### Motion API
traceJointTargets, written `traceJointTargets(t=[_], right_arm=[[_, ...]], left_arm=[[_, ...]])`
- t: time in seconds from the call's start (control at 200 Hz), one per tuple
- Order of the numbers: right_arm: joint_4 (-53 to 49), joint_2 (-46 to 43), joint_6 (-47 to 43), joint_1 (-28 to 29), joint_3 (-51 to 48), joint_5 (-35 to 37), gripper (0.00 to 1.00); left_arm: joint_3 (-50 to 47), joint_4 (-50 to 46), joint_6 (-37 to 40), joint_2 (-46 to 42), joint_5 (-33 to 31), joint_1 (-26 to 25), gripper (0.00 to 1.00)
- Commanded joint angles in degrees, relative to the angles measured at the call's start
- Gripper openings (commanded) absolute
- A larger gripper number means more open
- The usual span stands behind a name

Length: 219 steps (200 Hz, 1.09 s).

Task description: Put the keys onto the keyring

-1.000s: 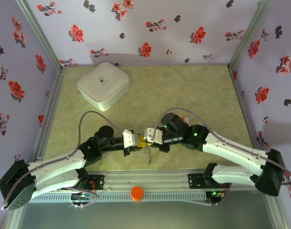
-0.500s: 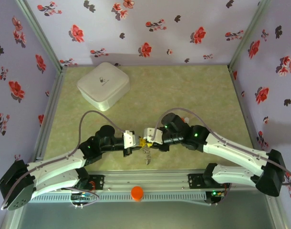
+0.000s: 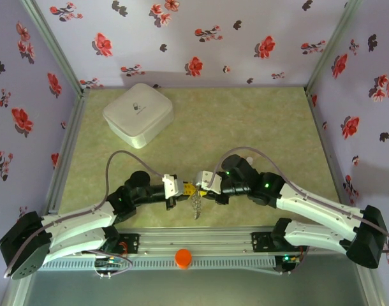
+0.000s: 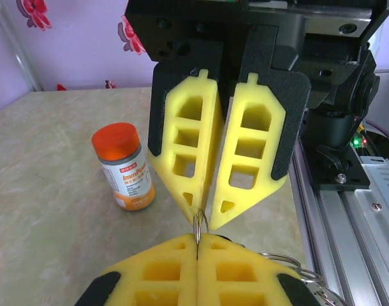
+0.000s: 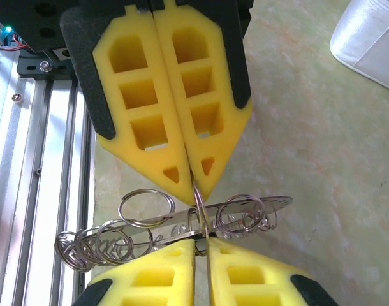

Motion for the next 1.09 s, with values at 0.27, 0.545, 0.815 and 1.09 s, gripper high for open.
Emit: traceJointTargets(t=[0.27, 0.545, 0.815, 1.09], right_arm=[[0.9, 2.7, 0.8, -0.7, -1.0, 0.5, 0.03], [3.3, 1.8, 3.1, -1.2, -1.7, -1.6, 0.14], [7.4, -2.9, 4.1, -2.2, -4.2, -5.3, 0.21], [7.2, -2.3, 4.1, -2.2, -3.8, -5.6, 0.05]], left_arm=[[0.7, 5.3, -1.9, 1.1, 1.2, -0.3, 0.00], [0.4, 7.8, -2.7, 2.2, 1.7, -0.3, 0.00], [0.1, 10.0, -3.6, 3.4, 1.7, -0.3, 0.00], [0.1, 10.2, -3.6, 3.5, 1.7, -0.3, 0.00]])
